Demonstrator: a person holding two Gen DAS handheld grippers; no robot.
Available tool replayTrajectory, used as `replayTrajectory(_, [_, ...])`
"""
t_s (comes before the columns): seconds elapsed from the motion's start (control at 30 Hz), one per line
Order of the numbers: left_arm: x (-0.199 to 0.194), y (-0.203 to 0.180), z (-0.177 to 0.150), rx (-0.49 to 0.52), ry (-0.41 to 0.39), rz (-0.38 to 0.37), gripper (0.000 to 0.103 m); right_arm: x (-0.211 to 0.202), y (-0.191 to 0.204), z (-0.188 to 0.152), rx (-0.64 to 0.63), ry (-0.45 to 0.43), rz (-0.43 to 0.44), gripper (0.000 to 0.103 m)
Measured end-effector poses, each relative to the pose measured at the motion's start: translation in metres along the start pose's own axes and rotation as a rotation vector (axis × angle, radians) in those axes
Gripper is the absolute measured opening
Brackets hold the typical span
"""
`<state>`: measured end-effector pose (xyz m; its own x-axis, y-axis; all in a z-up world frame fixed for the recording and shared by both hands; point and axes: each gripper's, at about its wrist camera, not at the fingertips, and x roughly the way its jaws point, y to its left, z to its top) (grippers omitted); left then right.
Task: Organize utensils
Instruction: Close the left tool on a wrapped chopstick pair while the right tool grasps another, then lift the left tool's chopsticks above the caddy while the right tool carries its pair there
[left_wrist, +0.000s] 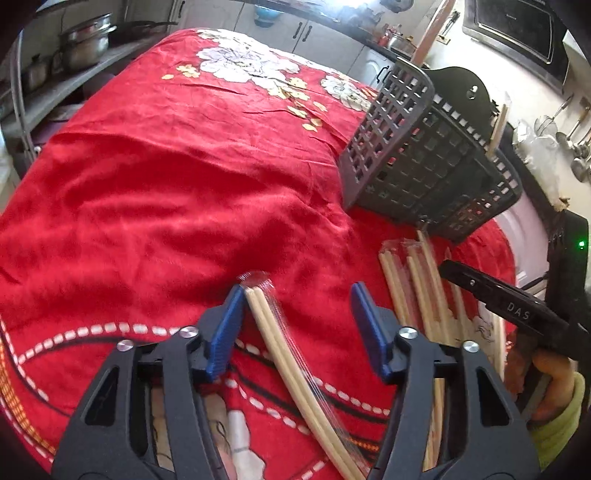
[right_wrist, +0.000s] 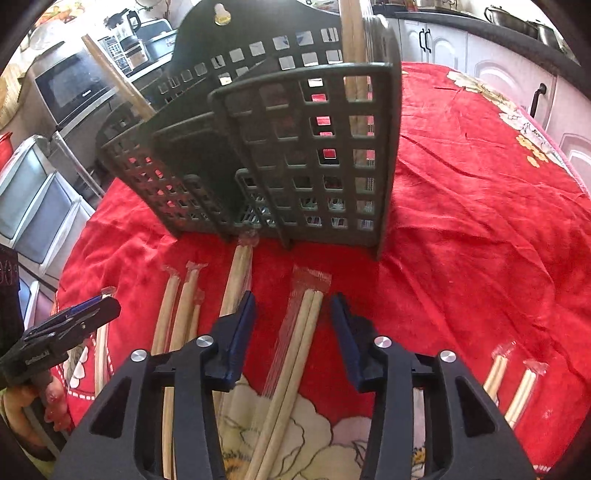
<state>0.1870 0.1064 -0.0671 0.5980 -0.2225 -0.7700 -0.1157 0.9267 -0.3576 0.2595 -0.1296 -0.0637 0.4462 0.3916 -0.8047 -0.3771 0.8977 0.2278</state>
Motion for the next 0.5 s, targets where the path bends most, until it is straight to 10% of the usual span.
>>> replayTrajectory(0.5, [0.0, 0.023, 0.011, -0.101, -0.038, -0.012, 0.003, -0.001, -0.017, 0.003, 0.057, -0.04, 0.03, 0.013])
